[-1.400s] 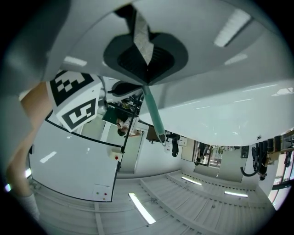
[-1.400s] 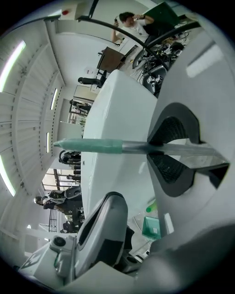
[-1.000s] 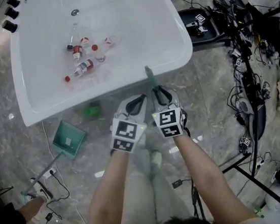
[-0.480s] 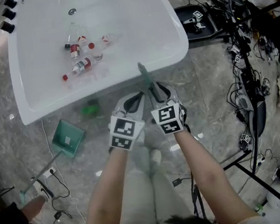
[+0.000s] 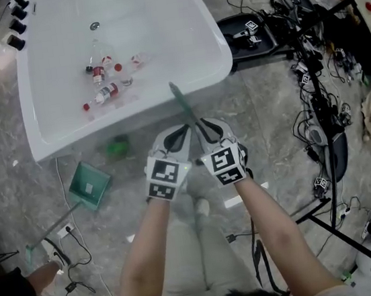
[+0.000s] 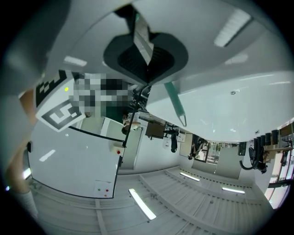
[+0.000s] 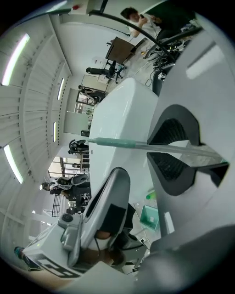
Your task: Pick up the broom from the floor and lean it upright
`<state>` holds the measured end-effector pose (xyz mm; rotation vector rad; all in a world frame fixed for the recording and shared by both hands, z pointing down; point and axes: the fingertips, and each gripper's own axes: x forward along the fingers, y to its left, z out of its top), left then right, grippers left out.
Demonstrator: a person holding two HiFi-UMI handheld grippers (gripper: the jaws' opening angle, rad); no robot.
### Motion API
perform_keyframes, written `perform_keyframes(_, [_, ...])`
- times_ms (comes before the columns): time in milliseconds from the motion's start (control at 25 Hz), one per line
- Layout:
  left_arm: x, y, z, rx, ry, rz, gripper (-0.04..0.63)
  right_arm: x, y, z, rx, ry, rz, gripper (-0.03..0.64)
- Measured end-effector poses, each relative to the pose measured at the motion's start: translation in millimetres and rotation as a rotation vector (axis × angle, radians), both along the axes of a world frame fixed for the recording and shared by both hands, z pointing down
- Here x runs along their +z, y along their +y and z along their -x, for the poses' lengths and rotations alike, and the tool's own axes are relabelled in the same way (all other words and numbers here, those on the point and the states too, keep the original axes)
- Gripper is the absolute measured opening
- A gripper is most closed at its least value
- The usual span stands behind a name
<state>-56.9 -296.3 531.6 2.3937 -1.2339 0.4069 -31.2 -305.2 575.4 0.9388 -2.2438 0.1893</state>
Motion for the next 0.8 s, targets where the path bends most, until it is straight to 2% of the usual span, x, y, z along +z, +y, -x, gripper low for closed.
perform_keyframes(240, [-52.2,7.7,7.0,-0.054,0.034,-0.064,-0.002,-62.4,16.9,-0.6,0.003,-0.085,-0.031,0.038])
perform_keyframes(360, [-83.0,12.1,6.1,-0.079,0.061,-0.109,-0.002,-98.2,26.5,-3.9,0.002,-0.129,-0.064,0.005])
perform_keyframes(680, [-155.4,34.9,-2.6,-0.076,0.056,-0.212,0.000,-186.0,66.1,-12.6,-0.059,-0.242,-0.144,0.003])
perform_keyframes(800, [-193.6,43.1,-8.1,-0.061,0.050,-0.278,0.000,-220.0,76.7,-16.6,-0.066,-0.277,-0.187,0.002])
